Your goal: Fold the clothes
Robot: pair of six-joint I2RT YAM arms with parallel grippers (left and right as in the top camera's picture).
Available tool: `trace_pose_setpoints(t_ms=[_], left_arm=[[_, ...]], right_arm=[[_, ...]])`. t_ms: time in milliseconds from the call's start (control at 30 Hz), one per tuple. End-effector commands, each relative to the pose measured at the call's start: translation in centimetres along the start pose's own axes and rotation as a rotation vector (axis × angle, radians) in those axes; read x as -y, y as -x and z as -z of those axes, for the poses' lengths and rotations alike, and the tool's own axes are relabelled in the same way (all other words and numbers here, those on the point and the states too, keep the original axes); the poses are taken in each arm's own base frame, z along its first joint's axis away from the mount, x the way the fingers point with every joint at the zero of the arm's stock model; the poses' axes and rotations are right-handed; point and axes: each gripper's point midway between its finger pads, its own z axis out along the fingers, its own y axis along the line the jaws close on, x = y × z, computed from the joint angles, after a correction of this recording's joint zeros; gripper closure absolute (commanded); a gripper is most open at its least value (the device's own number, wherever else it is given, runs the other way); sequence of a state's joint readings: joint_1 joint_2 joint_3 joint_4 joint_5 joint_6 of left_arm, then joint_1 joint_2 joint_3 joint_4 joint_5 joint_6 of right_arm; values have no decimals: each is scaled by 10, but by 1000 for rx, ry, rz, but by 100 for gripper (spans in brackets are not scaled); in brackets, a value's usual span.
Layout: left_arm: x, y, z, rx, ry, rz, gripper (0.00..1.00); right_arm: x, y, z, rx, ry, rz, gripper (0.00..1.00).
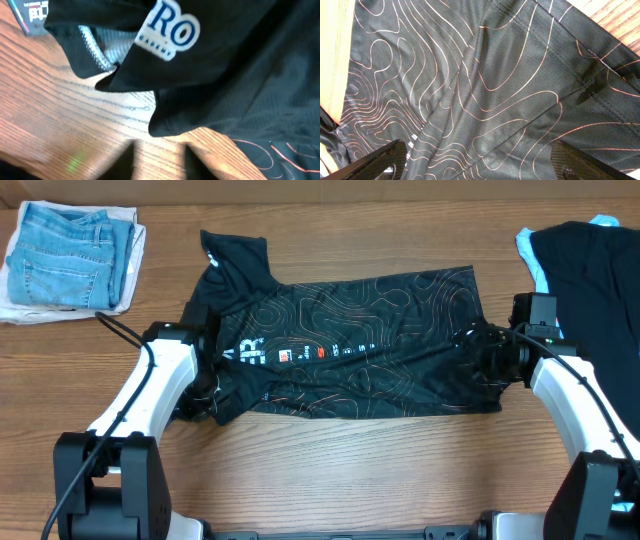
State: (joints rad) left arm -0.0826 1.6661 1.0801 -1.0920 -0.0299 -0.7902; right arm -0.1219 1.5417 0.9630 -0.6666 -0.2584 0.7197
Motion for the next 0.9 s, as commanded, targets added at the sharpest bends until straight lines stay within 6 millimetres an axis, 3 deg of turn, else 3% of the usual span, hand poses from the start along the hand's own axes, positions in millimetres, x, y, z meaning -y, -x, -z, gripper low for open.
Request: trace_pose_setpoints(t_ms=[0, 100, 200, 500, 667, 800, 867], left_arm=[[1, -5, 1, -24, -23, -6, 31], [2, -5, -5, -15, -28, -25, 22], [5, -3, -13, -4, -42, -28, 22], [0, -14, -33, -39, -40, -16, 43], [0, -15, -44, -28, -53, -19, 46], [3, -11, -45, -10, -67, -24, 59], [4, -9, -45, -3, -71, -26, 60]], right_arm=[[-12, 6, 9, 26, 36, 26, 4], [-12, 6, 9, 27, 36, 26, 4], [-12, 6, 9, 27, 36, 26, 4], [-12, 6, 9, 27, 36, 29, 4], [-12, 6, 9, 26, 35, 30, 4], [-12, 6, 9, 26, 35, 29, 4], [-12, 5, 9, 25, 35, 29, 4]])
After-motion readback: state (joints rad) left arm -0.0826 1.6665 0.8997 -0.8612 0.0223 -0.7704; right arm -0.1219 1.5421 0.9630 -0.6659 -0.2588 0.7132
